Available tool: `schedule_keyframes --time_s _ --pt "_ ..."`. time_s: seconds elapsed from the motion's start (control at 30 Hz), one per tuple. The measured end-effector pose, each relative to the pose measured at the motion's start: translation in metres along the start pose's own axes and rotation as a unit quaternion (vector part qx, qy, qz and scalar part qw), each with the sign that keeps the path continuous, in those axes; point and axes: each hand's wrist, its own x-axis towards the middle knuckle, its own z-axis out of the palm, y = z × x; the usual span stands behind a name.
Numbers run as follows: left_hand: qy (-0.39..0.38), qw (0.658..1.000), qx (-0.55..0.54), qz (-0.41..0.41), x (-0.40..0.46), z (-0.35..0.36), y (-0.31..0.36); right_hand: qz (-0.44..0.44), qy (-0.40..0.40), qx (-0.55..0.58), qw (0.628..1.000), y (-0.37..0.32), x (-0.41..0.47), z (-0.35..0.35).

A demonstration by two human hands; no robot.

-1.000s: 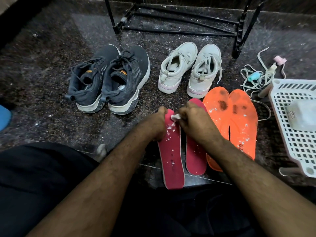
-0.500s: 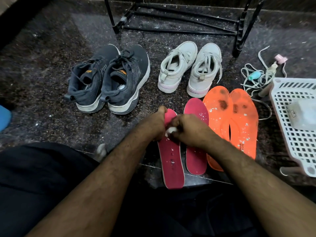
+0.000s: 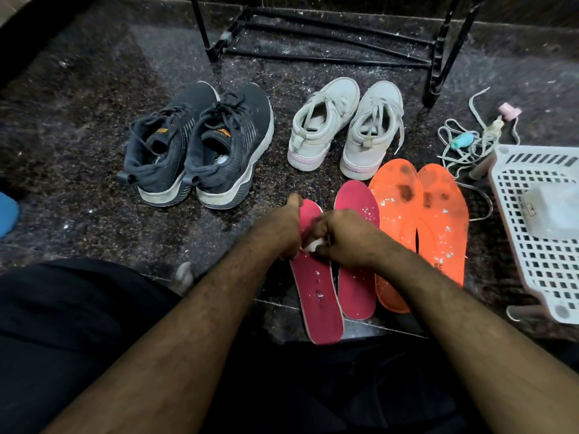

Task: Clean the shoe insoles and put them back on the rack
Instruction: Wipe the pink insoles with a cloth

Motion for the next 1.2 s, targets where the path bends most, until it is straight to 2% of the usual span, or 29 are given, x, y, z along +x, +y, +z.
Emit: schedule_keyframes --time_s 0.1,0.17,0.23,0.27,0.3,0.33,0.37,0.4,0.47,0.5,0.53,0.6,0.63,0.67,0.77,0.8,0.83,0.9,0.93,0.97,1.0,1.1,1.13,1.2 --pt "0.027 0.999 -0.022 0.016 0.001 0.000 -0.001 0.029 0.103 -0.039 0.994 0.002 0.001 0.000" --pt "0.050 0.998 -0.037 0.024 0.002 0.000 -0.001 0.020 0.054 -0.037 0.998 0.001 0.001 0.002" --pt "0.056 0.997 -0.046 0.028 0.001 -0.001 0.000 0.002 -0.006 0.015 1.000 0.001 0.000 0.000" --pt "0.059 0.997 -0.050 0.030 0.000 -0.001 0.000 0.006 0.007 0.033 0.999 -0.001 -0.001 -0.001" --pt "0.066 0.996 -0.054 0.031 -0.001 -0.002 0.000 0.015 0.056 0.033 0.998 -0.001 0.000 0.000" --pt "0.075 0.995 -0.060 0.033 -0.002 -0.003 0.000 0.022 0.110 0.009 0.994 -0.001 0.000 0.002" --pt "0.081 0.994 -0.064 0.036 -0.003 -0.004 0.001 0.025 0.123 -0.020 0.992 -0.002 0.001 0.006" --pt "0.083 0.994 -0.064 0.038 -0.004 -0.005 0.002 0.020 0.091 -0.032 0.995 -0.004 0.002 0.007" --pt "0.080 0.994 -0.060 0.035 -0.005 -0.005 0.003 0.007 -0.023 -0.003 1.000 -0.003 0.000 0.006" --pt "0.079 0.994 -0.062 0.031 -0.006 -0.006 0.003 0.005 -0.047 0.005 0.999 -0.002 0.000 0.003" --pt "0.081 0.994 -0.065 0.029 -0.006 -0.005 0.003 0.013 -0.031 0.004 0.999 -0.001 -0.001 0.002" --pt "0.093 0.993 -0.072 0.026 -0.005 -0.006 0.004 0.037 0.085 -0.030 0.995 0.003 -0.001 0.001" --pt "0.096 0.992 -0.074 0.024 -0.005 -0.007 0.004 0.043 0.116 -0.045 0.991 0.003 -0.001 0.001" --pt "0.094 0.993 -0.073 0.020 -0.005 -0.007 0.005 0.043 0.097 -0.047 0.993 0.001 -0.001 0.001" --pt "0.079 0.995 -0.061 0.004 -0.007 -0.006 0.005 0.017 -0.055 0.037 0.998 0.000 -0.004 -0.002" --pt "0.078 0.995 -0.060 0.002 -0.006 -0.006 0.005 0.021 -0.054 0.057 0.997 -0.001 -0.004 -0.002" --pt "0.078 0.995 -0.062 0.003 -0.006 -0.005 0.004 0.038 -0.012 0.062 0.997 0.002 -0.002 0.000" --pt "0.082 0.994 -0.067 0.010 -0.006 -0.005 0.004 0.072 0.137 -0.001 0.988 0.010 0.003 0.006" --pt "0.083 0.994 -0.067 0.013 -0.007 -0.005 0.005 0.083 0.183 -0.036 0.979 0.012 0.004 0.007" --pt "0.083 0.994 -0.067 0.014 -0.007 -0.006 0.006 0.085 0.193 -0.046 0.976 0.012 0.005 0.007" --pt "0.083 0.994 -0.067 0.016 -0.007 -0.007 0.007 0.079 0.169 -0.031 0.982 0.013 0.005 0.006" --pt "0.084 0.994 -0.064 0.014 -0.008 -0.006 0.007 0.039 0.040 0.048 0.997 0.010 0.001 -0.002" --pt "0.082 0.995 -0.061 0.012 -0.008 -0.006 0.006 0.038 0.054 0.060 0.996 0.011 0.002 -0.003" --pt "0.069 0.996 -0.057 0.009 -0.008 -0.004 0.006 0.057 0.176 0.029 0.982 0.017 0.006 -0.002"
